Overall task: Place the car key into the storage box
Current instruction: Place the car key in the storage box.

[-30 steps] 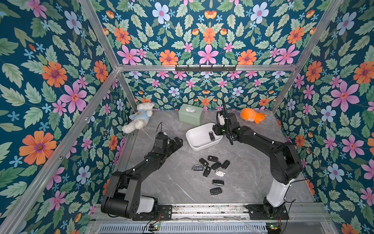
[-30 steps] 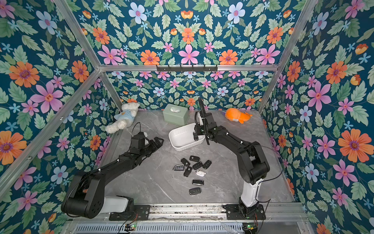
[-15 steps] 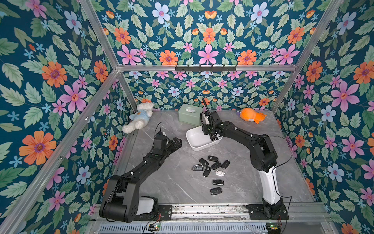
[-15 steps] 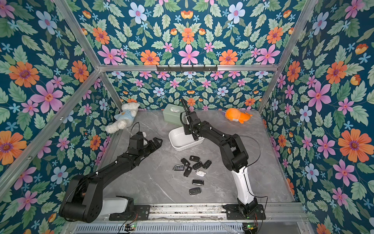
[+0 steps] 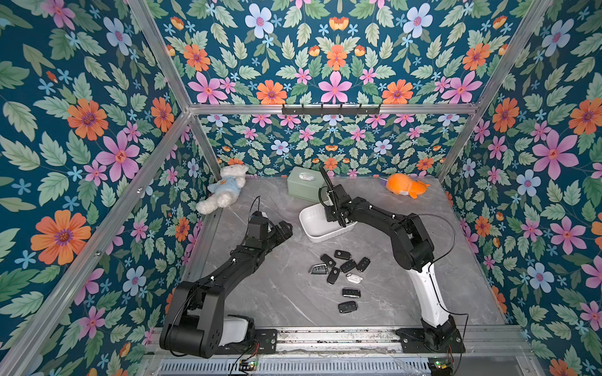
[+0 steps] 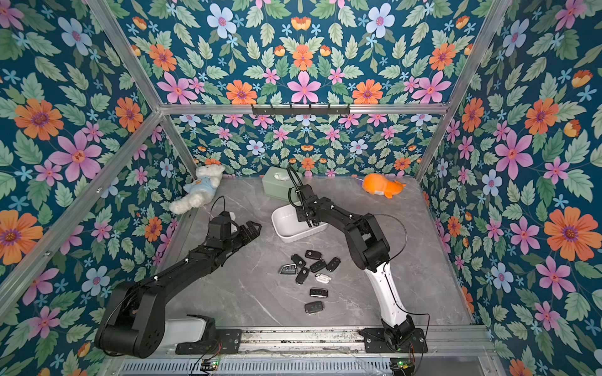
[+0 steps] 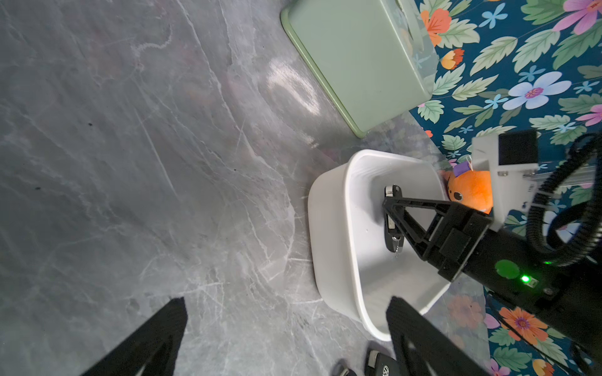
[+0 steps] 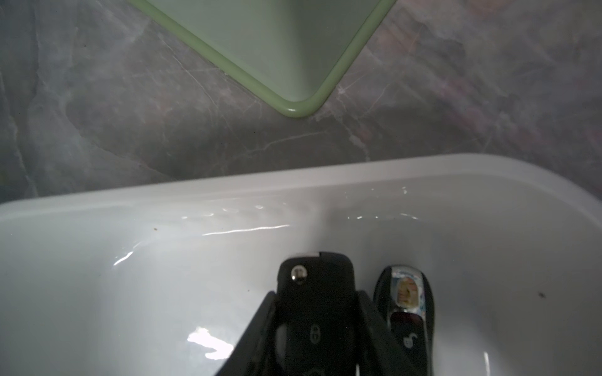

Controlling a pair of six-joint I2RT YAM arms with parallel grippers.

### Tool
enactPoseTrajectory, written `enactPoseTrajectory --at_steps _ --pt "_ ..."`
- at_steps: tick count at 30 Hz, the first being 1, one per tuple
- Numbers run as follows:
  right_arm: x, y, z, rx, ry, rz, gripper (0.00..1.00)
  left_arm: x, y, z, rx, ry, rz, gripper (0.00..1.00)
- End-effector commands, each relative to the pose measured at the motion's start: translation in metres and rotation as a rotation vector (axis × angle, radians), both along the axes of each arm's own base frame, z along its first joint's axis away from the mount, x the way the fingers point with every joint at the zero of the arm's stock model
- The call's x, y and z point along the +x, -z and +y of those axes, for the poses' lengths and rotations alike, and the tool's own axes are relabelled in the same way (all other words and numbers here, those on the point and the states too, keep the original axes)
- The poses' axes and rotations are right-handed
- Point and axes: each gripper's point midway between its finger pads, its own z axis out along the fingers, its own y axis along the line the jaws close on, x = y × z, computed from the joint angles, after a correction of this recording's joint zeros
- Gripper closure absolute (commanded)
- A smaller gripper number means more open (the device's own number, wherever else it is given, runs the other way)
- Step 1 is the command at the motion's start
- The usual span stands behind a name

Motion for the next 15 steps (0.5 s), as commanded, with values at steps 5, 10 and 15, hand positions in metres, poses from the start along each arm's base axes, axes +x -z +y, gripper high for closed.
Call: enactPoseTrajectory --at_steps 5,10,15 --pt "0.0 0.009 -0.001 0.003 0.014 0.003 0.63 0.005 -0.005 0.0 0.008 -0.001 -0.01 0.01" --pt "0.001 0.005 0.0 0.005 0.011 -0.006 0.51 0.006 -0.007 -0.001 0.002 0.005 -0.011 0.01" --pt "0.001 -0.024 0.003 0.048 0.002 -0.044 0.45 0.004 -0.012 0.0 0.046 0.029 -0.018 0.01"
